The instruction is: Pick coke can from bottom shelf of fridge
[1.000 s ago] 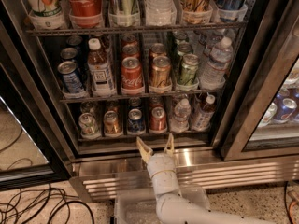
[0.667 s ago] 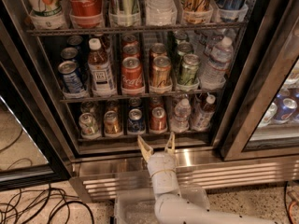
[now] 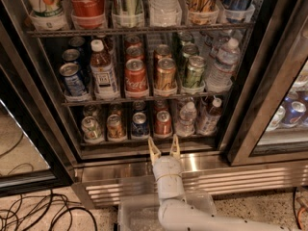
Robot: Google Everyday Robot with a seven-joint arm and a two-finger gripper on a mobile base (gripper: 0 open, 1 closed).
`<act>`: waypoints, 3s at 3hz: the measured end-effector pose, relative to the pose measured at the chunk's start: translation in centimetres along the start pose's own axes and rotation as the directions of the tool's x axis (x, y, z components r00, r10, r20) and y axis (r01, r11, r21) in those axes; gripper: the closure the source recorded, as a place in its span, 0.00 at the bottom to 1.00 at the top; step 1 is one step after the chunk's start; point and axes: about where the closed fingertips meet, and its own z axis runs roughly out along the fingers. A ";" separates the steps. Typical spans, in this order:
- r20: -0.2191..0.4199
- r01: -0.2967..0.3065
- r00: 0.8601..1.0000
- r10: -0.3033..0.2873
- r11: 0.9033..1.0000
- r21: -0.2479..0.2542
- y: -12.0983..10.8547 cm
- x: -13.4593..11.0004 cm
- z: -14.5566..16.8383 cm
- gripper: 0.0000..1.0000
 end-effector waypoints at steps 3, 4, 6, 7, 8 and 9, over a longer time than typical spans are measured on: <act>0.002 0.017 1.000 -0.017 1.000 0.016 -1.8 1.0 2.6 0.38; 0.007 0.016 1.000 -0.016 1.000 0.001 -1.7 1.3 3.9 0.38; 0.014 0.014 1.000 -0.014 1.000 -0.026 -1.5 1.8 5.9 0.38; 0.010 0.010 1.000 -0.010 0.999 -0.031 -1.7 2.1 7.0 0.38; 0.013 0.012 1.000 -0.012 0.999 -0.034 -1.8 2.1 8.2 0.38; 0.015 0.013 1.000 -0.012 0.999 -0.034 -2.0 2.1 9.5 0.39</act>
Offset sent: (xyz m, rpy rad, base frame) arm 0.0248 -0.0227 -0.0098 -0.0184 -0.0017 -0.0361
